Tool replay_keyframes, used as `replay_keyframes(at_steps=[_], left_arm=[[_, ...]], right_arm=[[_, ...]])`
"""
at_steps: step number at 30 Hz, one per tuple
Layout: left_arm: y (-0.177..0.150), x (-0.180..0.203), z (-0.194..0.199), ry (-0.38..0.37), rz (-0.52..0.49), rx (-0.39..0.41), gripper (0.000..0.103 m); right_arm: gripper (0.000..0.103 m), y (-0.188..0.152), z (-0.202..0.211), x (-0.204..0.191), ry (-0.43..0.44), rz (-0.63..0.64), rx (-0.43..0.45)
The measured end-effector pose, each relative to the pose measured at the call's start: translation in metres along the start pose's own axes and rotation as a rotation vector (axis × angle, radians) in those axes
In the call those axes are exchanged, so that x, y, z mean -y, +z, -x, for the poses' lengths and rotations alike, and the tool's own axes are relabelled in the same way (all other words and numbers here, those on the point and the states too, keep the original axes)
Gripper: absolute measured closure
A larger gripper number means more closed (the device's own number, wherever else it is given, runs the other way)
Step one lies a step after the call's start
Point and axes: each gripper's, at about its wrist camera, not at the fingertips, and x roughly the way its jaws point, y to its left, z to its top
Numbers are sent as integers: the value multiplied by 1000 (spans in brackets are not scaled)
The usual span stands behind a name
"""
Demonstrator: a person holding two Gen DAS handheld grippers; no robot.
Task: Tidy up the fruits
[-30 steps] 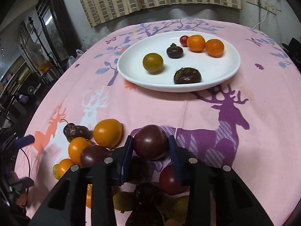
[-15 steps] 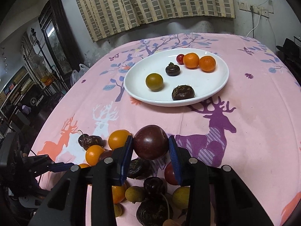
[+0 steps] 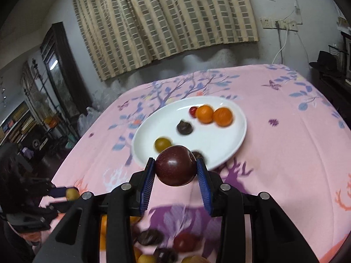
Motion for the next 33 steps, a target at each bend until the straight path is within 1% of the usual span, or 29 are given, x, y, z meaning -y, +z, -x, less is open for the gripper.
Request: replay_keyframes(at_steps=[3, 6, 9, 12, 13, 14, 15, 16, 17, 18, 20, 22, 24, 27, 28, 29, 30, 31, 32, 33], left_arm=[[48, -12, -39, -4, 69, 1, 77], [82, -17, -83, 27, 86, -24, 77], [102, -19, -119, 45, 110, -55, 77], [110, -21, -142, 56, 129, -76, 77], [111, -23, -146, 63, 141, -85, 73], [111, -25, -147, 75, 158, -94, 48], [109, -26, -144, 86, 177, -103, 16], [107, -28, -132, 85, 192, -75, 9], [103, -27, -116, 80, 192, -25, 8], [99, -27, -103, 81, 182, 1, 8], [88, -23, -73, 86, 144, 29, 8], [66, -20, -39, 97, 136, 73, 6], [38, -17, -12, 94, 146, 113, 5], [-7, -11, 12, 99, 166, 114, 4], [-22, -8, 16, 104, 169, 105, 4], [-36, -5, 19, 108, 167, 93, 4], [-52, -1, 22, 106, 163, 84, 4], [-65, 2, 25, 106, 161, 80, 4], [-76, 5, 26, 109, 159, 78, 4], [-88, 8, 28, 108, 153, 80, 4]], right_arm=[[64, 17, -26, 11, -28, -7, 4], [64, 26, -55, 19, -67, 13, -12], [64, 30, -83, 26, -72, 6, -41], [63, 30, -91, 28, -73, 12, -49], [61, 29, -94, 28, -77, 19, -52], [38, 28, -95, 27, -79, 31, -52], [27, 27, -91, 27, -81, 36, -46], [24, 25, -82, 25, -87, 39, -35], [24, 24, -73, 23, -84, 54, -27], [24, 22, -62, 19, -79, 83, -26], [24, 13, -29, 11, -81, 149, -3], [24, -1, 3, 5, -54, 174, 4], [24, -24, 32, -1, -31, 180, -17], [24, -56, 58, -10, -57, 179, -69], [24, -82, 70, -16, -80, 169, -102], [24, -82, 70, -16, -80, 169, -102], [24, -105, 75, -22, -100, 174, -145], [24, -105, 75, -22, -100, 174, -145], [24, -113, 74, -24, -108, 173, -161], [25, -127, 69, -25, -113, 157, -198]])
